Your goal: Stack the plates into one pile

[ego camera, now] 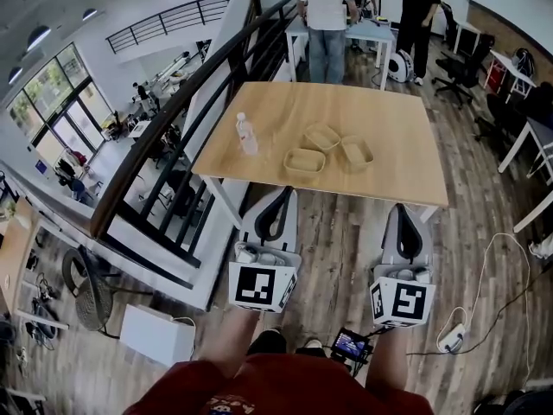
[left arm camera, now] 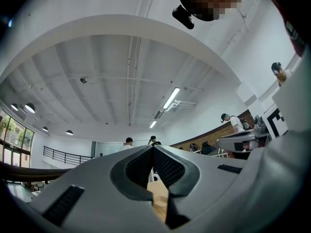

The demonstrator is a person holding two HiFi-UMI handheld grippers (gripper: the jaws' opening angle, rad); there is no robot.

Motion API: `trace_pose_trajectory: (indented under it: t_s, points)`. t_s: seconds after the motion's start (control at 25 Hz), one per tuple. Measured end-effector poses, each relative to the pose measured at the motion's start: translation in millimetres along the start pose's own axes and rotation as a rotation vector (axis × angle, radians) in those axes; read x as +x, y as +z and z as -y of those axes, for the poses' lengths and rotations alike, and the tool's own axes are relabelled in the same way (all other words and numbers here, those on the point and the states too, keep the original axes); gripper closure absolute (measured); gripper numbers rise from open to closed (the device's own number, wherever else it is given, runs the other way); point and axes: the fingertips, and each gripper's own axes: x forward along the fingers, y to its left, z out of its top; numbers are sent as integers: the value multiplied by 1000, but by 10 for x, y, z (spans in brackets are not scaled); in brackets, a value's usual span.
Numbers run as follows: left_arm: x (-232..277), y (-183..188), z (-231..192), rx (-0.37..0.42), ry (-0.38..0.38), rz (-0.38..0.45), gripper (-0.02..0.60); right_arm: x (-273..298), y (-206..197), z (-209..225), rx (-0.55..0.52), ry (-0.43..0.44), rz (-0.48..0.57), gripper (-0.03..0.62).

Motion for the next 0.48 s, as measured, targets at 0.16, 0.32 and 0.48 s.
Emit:
trace_pose_trajectory:
  t_s: [0.16, 0.32, 0.48]
  points:
    - [35, -93, 30, -1, 3, -14, 575, 24, -61, 80, 10, -4, -4, 585]
    - [129, -195, 10, -19, 0, -21, 575, 102, -156, 94, -3, -4, -22, 585]
    - [294, -285, -87, -37, -2, -16, 575, 285, -212, 76, -30, -1, -32, 585]
